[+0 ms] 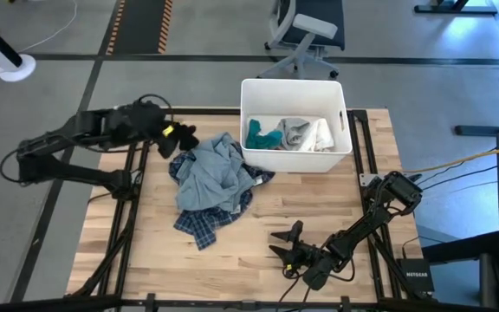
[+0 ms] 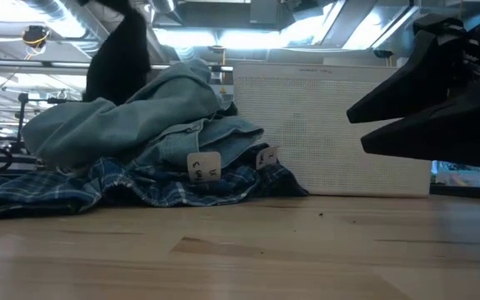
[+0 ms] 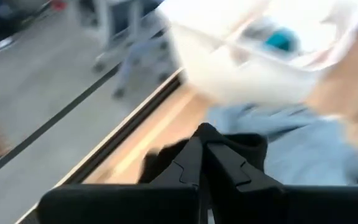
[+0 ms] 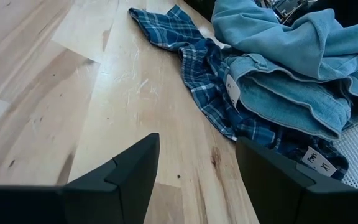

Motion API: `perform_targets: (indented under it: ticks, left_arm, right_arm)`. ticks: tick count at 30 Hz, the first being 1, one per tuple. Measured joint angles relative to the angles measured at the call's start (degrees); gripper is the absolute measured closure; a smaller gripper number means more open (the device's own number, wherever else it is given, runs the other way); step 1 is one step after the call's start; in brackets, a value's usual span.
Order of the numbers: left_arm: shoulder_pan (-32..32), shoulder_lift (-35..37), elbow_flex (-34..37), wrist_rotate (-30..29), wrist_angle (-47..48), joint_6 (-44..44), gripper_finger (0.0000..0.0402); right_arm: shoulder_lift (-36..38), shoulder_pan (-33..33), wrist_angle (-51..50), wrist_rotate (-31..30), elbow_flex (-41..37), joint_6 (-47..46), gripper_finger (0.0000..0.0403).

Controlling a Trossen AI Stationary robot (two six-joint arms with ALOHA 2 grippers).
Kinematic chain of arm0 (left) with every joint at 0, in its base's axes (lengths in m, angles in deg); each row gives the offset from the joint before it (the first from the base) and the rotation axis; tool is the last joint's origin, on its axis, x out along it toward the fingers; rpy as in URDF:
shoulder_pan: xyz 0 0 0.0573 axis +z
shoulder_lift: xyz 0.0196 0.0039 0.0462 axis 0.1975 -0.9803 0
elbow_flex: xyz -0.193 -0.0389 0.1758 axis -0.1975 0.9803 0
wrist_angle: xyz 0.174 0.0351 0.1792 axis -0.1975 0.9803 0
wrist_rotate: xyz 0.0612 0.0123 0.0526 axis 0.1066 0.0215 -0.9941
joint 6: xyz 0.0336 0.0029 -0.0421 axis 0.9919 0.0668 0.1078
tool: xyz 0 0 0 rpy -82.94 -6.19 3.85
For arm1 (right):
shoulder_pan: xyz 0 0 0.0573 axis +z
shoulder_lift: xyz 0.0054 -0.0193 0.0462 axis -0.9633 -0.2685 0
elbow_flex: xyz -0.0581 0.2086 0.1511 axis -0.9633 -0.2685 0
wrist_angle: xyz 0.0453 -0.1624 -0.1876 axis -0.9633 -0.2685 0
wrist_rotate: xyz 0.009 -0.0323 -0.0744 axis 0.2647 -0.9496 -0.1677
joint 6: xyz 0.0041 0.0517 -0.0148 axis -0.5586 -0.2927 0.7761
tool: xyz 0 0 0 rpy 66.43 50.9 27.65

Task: Sort clothes
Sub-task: Put the black boxer into the white laundry bin

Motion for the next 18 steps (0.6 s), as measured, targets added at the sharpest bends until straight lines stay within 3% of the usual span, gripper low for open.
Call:
perform_targets:
  ticks: [8,13,18]
  left_arm:
    - [-14.5,0.0,-0.2,5.3,-16.2,2.0,0.0399]
    - [-23.3,-3.0,-0.2,5.8,-29.9,9.7,0.0399]
    - [-28.3,-7.9,-0.2,6.4,-39.9,17.4,0.0397]
  right_arm:
    - [0.1,0.8,0.0,0.0,0.0,0.0,0.0171]
    - [3.4,3.7,0.0,-2.3,0.0,2.2,0.0171]
    - [9.6,7.5,-0.4,-5.9,0.0,6.6,0.0171]
